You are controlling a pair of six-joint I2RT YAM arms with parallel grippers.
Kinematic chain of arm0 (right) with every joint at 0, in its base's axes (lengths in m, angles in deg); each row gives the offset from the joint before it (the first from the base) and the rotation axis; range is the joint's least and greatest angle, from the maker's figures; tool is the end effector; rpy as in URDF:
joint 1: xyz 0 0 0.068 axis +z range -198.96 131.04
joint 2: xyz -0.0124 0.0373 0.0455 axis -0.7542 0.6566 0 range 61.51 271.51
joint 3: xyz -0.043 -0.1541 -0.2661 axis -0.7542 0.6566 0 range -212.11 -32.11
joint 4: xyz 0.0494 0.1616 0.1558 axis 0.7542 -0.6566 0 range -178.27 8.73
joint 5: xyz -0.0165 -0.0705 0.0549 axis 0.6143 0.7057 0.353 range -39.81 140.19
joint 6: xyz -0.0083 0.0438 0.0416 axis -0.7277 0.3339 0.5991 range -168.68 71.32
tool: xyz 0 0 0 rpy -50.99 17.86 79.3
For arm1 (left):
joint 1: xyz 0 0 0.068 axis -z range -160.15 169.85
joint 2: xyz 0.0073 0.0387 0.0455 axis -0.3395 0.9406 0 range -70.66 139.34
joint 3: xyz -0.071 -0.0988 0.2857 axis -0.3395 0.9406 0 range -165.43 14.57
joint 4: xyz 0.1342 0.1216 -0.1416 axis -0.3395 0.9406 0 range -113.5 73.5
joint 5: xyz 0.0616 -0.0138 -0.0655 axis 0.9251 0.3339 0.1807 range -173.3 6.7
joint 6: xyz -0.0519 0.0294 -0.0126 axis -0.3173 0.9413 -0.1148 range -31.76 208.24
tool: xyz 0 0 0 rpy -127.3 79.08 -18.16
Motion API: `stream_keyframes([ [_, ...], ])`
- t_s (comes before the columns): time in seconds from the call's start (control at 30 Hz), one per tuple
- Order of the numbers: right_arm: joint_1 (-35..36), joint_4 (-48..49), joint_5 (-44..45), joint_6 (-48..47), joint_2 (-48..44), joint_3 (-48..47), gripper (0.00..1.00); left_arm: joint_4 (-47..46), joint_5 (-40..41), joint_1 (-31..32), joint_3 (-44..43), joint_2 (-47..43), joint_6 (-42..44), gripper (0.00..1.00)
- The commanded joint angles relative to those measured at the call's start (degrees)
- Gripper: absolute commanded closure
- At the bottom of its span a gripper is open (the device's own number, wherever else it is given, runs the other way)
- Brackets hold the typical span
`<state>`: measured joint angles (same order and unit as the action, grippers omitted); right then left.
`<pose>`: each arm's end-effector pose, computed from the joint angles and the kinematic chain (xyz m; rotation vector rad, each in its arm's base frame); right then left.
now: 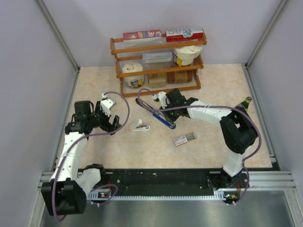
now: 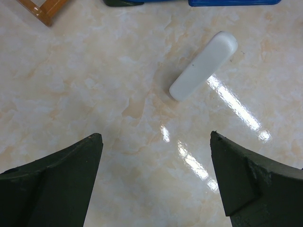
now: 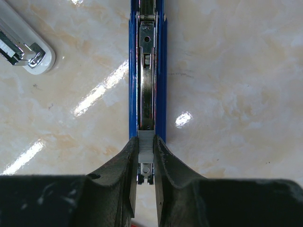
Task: Load the staples into the stapler
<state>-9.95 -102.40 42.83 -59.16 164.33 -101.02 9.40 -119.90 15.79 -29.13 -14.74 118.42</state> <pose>0.2791 0.2337 0.2432 -1.1178 2.3016 0.3577 0.1488 -0.0167 0.3000 0.7853 2.0636 -0.4255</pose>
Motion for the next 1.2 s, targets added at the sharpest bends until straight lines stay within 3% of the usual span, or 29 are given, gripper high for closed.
stream_keyframes([
  [0.0,0.6,-0.9,0.0,-0.7,0.6,-1.7,0.82,-2.5,-1.5,-0.4,0.2,-0.2,0.8,0.01],
  [0.9,0.5,-1.0,-0.8,-2.5,-1.9,-1.8,0.75,-3.2,-0.8,-0.4,-0.2,-0.4,0.0,0.01],
  [1.17,0.0,-0.9,-3.4,-6.3,-4.6,1.2,0.74,-2.9,1.9,-0.4,-8.6,4.7,-0.9,0.01],
])
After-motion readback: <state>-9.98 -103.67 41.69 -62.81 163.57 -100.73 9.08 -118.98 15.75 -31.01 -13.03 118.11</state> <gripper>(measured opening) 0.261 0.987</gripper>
